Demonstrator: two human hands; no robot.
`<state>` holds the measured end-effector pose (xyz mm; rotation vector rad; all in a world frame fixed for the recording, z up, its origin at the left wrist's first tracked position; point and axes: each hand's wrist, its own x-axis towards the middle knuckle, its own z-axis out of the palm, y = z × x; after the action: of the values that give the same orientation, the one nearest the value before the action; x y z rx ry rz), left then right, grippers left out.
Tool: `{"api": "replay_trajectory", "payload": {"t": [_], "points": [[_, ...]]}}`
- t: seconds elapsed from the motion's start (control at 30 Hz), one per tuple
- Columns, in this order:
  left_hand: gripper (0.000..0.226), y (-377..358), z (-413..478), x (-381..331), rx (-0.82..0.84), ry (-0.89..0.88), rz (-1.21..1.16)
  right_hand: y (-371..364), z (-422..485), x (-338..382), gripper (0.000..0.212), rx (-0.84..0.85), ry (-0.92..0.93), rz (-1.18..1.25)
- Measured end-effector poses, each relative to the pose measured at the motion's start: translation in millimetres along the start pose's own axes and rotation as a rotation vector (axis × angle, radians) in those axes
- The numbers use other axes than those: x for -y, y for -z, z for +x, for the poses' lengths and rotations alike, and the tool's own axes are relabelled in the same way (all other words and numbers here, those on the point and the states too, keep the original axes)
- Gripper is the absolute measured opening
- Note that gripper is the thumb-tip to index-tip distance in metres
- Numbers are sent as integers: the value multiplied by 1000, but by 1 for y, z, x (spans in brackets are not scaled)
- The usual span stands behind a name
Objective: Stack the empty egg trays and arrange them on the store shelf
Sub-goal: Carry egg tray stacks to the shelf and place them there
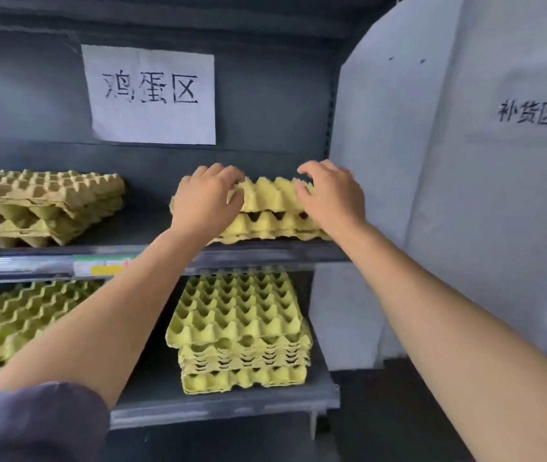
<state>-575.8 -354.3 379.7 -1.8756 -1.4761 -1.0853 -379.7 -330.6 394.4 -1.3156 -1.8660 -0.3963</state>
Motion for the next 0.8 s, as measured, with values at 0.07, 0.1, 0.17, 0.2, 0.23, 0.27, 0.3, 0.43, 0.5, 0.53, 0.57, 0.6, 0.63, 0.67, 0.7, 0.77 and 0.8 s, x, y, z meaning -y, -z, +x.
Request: {"api": "replay_trajectory", "payload": {"t": [0.07,0.1,0.17,0.2,0.23,0.27,0.3,0.43,0.5,0.53,0.57,0.6,0.63,0.67,0.7,0.77,0.8], "points": [[25,-26,-3,-50,31,-100,-54,14,-19,-47,31,17,-44,-63],[26,-39,-5,-73,46,-143,-80,19,-28,-70,32,32,-65,-91],[31,-63,-7,-113,70,-224,-132,27,-46,-111,34,59,-95,-133],[35,-76,-8,-135,84,-273,-161,31,-55,-133,35,70,-110,-162],[38,-89,-8,-154,96,-317,-193,34,-64,-154,35,86,-125,-192],[39,-103,-8,-175,106,-358,-224,37,-72,-176,36,109,-141,-228],[37,-118,-9,-194,116,-394,-247,40,-82,-199,36,141,-157,-261],[32,-186,-14,-263,179,-492,-355,44,-113,-284,37,237,-271,-374],[31,-217,-15,-290,253,-486,-414,45,-125,-319,37,295,-337,-406],[31,-233,-14,-304,305,-483,-429,46,-131,-337,37,326,-362,-420],[31,-247,-13,-314,354,-486,-431,46,-136,-351,37,350,-378,-432],[32,-267,-11,-329,401,-498,-437,47,-142,-371,37,369,-401,-448],[33,-284,-10,-343,444,-505,-442,48,-147,-389,37,389,-426,-457],[34,-297,-11,-353,482,-510,-440,49,-153,-404,37,406,-443,-459],[34,-313,-11,-366,514,-521,-438,49,-159,-421,37,425,-467,-462],[34,-342,-10,-389,569,-546,-427,51,-170,-453,36,453,-510,-461],[34,-355,-11,-400,598,-553,-418,51,-174,-470,34,466,-529,-457]]}}
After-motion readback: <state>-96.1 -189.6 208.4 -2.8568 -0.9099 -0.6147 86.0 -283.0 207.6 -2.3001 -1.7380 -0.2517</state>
